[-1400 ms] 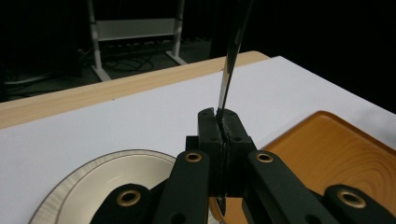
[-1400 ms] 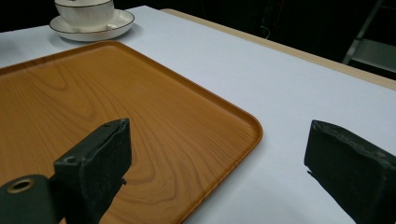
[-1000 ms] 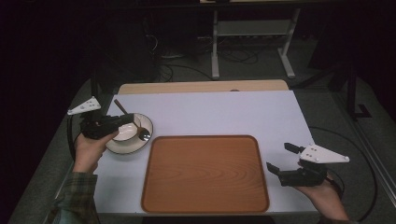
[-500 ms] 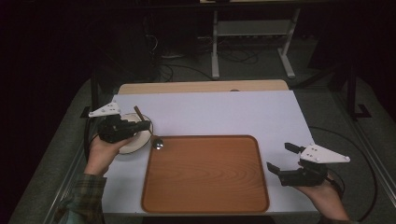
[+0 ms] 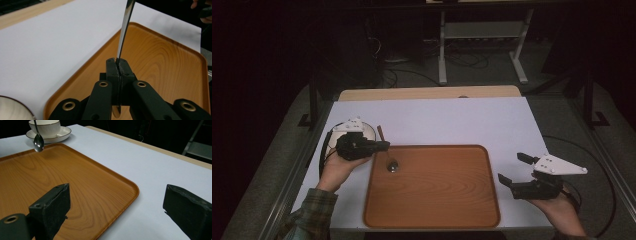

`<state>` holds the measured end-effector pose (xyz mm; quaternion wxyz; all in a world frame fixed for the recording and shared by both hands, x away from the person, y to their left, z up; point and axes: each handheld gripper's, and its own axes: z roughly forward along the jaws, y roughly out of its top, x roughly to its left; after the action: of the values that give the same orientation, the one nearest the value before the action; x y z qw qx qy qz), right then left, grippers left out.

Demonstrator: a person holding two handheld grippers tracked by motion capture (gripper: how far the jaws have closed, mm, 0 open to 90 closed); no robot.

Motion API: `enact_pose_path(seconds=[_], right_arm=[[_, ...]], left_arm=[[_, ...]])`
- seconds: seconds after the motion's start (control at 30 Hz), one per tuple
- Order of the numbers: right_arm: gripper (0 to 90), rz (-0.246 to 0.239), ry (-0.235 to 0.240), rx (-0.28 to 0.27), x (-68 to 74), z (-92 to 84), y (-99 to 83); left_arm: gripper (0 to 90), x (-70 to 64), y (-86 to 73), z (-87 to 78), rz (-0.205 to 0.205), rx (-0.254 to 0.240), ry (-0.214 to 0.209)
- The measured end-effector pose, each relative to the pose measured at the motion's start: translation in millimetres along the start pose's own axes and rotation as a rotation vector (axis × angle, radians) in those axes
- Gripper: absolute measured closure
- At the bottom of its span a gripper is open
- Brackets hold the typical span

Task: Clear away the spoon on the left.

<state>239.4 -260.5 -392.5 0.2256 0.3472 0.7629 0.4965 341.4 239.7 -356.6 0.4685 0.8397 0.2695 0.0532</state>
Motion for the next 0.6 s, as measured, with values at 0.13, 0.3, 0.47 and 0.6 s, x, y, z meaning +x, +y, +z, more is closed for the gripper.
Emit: enact_pose_path(seconds=[0.13, 0.3, 0.47, 0.6], right_arm=[[6.8, 0.001, 0.001, 0.0, -0.2, 0.0, -0.1], [6.8, 0.001, 0.0, 0.0, -0.1, 0.1, -0.2], [6.8, 0.0, 0.001, 0.001, 0.2, 0.2, -0.1], [6.8, 0.0, 0.001, 0.002, 0.0, 0.2, -0.2]], left_arm=[[89.1, -2.5, -1.3, 7.1, 0.009, 0.026, -0.008], [89.1, -5.9, -2.8, 15.2, 0.02, 0.06, -0.015], [89.1, -10.9, -3.4, 24.1, 0.039, 0.084, -0.026], [89.0, -14.9, -2.2, 28.2, 0.04, 0.088, -0.045]])
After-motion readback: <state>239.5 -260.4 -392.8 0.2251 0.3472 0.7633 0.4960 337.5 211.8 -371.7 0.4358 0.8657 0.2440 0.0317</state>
